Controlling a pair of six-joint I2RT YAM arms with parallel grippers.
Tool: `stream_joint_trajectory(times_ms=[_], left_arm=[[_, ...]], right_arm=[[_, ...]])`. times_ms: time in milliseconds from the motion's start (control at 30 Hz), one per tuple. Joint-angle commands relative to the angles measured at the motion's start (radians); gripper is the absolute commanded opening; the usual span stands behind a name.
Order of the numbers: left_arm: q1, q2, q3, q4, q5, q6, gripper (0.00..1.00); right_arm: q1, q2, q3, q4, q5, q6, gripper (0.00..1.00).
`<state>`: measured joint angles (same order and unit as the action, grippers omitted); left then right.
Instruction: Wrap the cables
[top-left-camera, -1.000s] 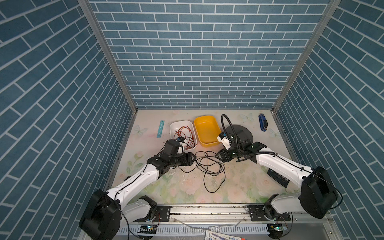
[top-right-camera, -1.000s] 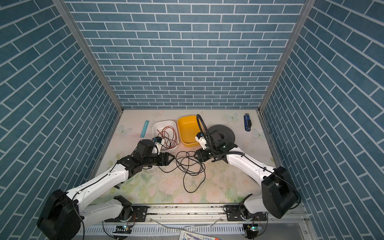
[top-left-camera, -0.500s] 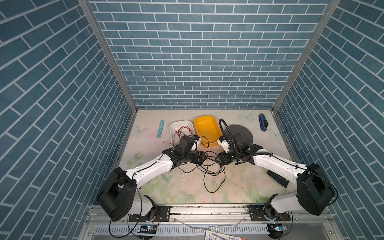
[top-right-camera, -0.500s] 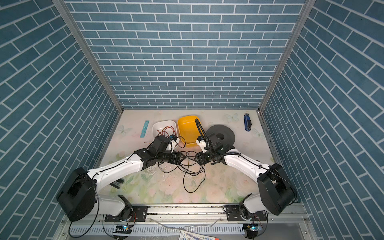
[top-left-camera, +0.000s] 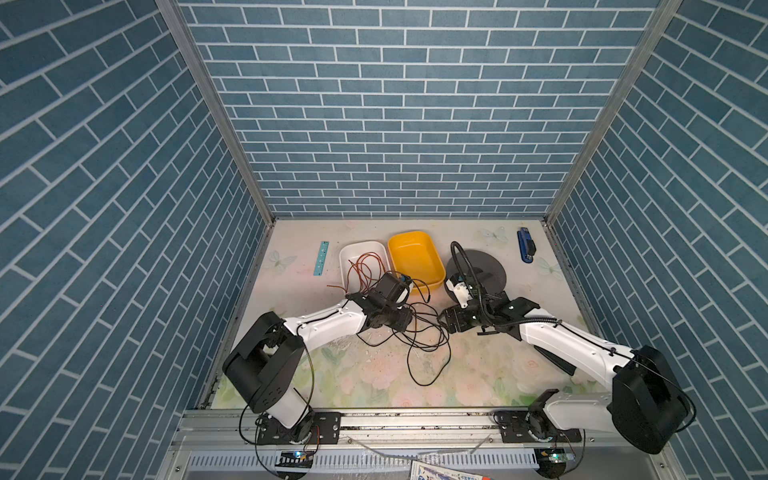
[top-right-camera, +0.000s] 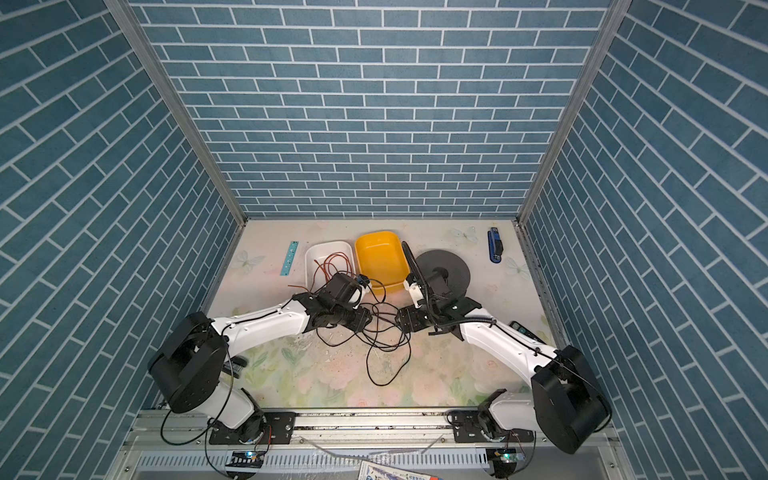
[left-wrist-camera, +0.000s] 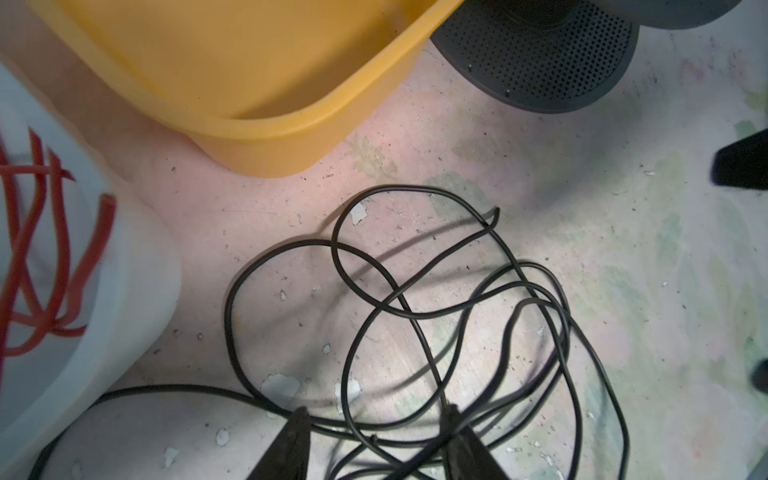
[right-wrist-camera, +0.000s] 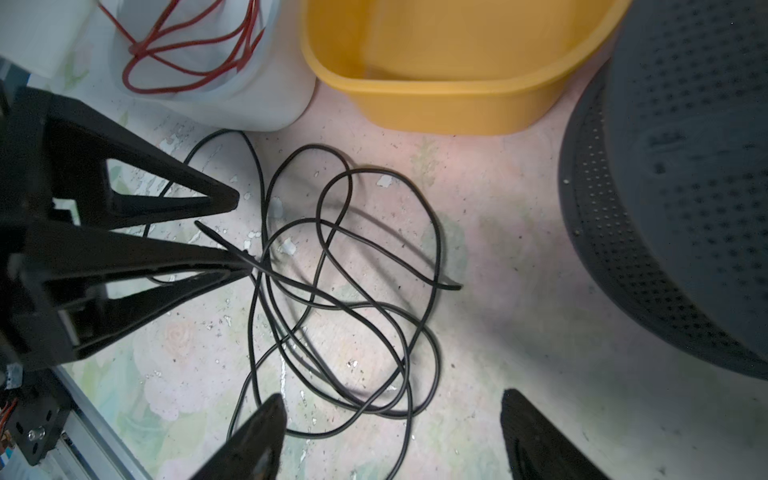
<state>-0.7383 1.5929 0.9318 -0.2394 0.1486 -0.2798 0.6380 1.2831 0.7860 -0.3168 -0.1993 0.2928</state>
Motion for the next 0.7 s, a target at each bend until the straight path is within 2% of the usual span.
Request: stream_joint_trajectory(times_ms=[0, 100, 200, 433, 567, 667], left_arm=[[-0.009, -0.002, 0.037, -0.036, -0.019, 0.021, 0.31], [-0.009, -0.054, 0.052, -0.065, -0.026, 0.021, 0.18], [-0.009, -0.141, 0.069, -0.109, -0.012, 0.021, 0.13], [-0.006, -0.351, 0.122, -0.256, -0.027, 0.027, 0.10], [0.000, -0.445, 0.158, -0.322, -0.065, 0.033, 0.10], [0.007, -0.485, 0.177, -0.345, -0.081, 0.045, 0.10]], right_arm=[[-0.022, -0.050, -0.028, 0.011, 0.036, 0.044, 0.81], [-0.042, -0.075, -0.037, 0.021, 0.053, 0.061, 0.80], [-0.056, -0.089, -0.043, 0.030, 0.061, 0.069, 0.78], [-0.069, -0.061, -0.025, 0.031, 0.050, 0.067, 0.74], [-0.069, -0.014, -0.012, 0.052, -0.009, 0.063, 0.72], [-0.069, 0.038, 0.007, 0.067, -0.096, 0.055, 0.70]])
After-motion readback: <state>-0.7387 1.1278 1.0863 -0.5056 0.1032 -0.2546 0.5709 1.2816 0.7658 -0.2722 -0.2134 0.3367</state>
